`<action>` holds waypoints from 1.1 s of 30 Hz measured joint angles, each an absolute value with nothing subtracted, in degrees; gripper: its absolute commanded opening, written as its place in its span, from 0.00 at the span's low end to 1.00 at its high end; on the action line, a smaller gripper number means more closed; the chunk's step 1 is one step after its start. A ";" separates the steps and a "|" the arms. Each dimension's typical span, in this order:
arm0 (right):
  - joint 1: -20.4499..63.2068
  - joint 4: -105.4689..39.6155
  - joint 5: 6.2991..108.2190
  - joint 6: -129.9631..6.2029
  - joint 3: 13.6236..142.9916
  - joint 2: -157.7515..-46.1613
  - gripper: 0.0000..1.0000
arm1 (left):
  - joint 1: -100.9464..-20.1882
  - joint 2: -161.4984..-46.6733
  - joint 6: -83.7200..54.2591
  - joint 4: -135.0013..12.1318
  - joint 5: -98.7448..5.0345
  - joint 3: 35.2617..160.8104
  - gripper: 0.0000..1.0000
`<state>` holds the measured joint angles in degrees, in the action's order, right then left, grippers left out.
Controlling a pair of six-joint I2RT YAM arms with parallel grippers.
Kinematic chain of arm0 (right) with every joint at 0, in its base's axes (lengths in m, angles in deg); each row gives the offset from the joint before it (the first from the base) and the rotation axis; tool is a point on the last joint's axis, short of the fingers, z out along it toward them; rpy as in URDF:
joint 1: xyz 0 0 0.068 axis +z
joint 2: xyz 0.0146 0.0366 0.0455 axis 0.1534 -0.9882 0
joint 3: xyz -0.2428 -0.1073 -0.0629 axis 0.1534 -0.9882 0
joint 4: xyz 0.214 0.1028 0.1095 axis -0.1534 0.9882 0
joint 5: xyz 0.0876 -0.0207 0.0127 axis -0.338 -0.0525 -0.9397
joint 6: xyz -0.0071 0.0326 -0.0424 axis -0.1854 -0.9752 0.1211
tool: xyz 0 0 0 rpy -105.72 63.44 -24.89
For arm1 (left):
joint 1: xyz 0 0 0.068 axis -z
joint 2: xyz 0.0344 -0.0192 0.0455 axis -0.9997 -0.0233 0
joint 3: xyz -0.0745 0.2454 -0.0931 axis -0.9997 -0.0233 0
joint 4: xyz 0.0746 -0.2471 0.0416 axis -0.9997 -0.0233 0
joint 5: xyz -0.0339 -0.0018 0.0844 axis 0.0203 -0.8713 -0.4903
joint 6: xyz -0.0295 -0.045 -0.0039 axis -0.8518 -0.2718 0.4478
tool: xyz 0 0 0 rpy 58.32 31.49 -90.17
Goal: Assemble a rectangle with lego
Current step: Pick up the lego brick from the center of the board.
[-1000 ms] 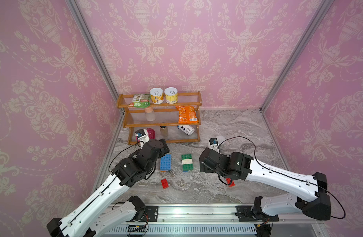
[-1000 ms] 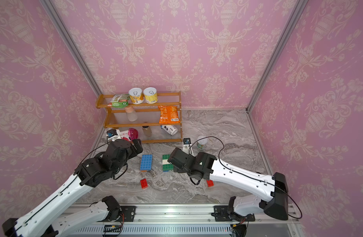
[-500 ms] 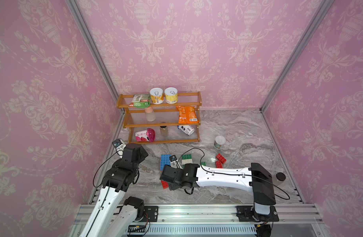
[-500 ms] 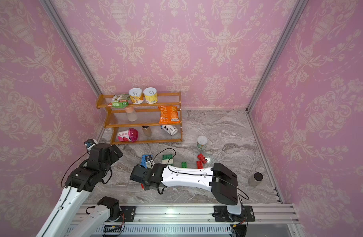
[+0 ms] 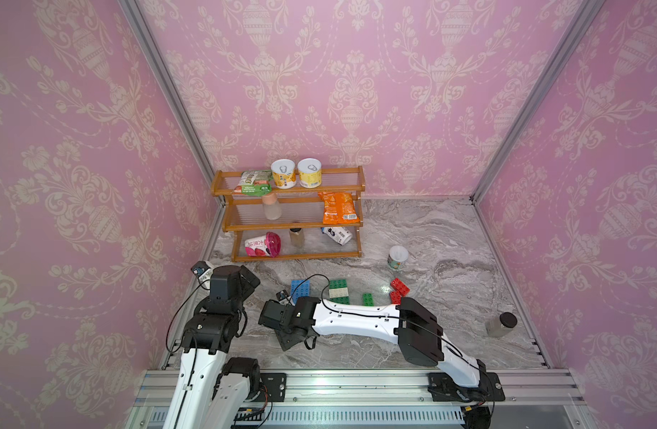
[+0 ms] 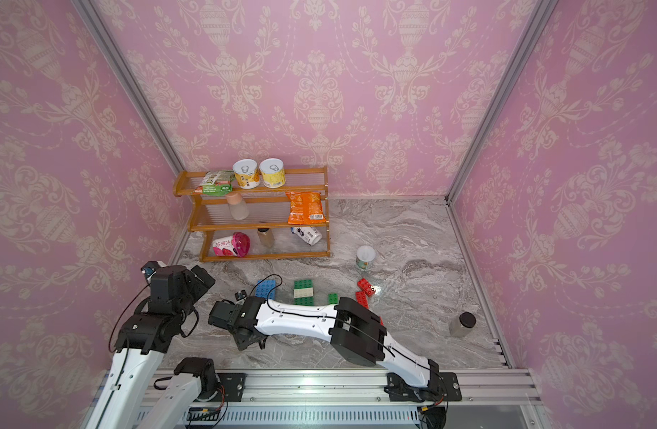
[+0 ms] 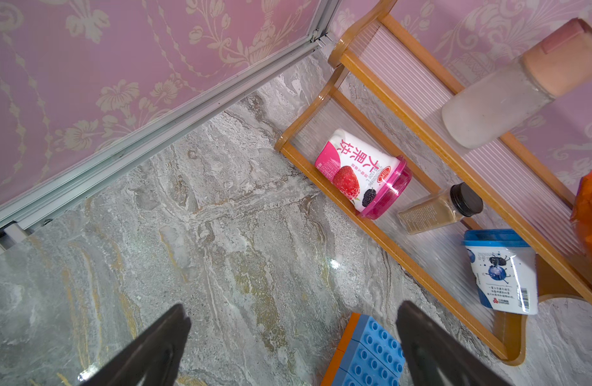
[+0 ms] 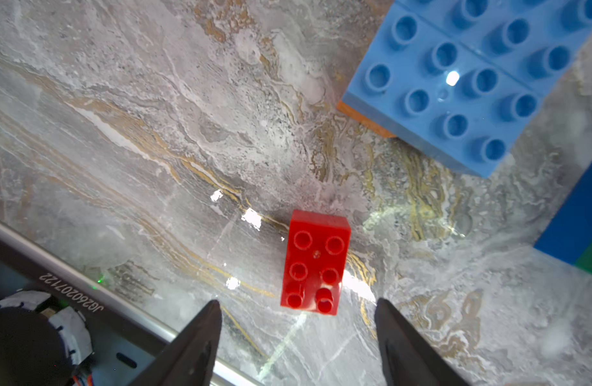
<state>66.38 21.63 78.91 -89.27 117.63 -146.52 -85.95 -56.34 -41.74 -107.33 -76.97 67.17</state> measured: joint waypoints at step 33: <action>63.71 22.98 79.52 -90.38 103.81 -139.06 0.21 | -85.99 -56.29 -41.72 -103.70 -70.92 63.43 0.99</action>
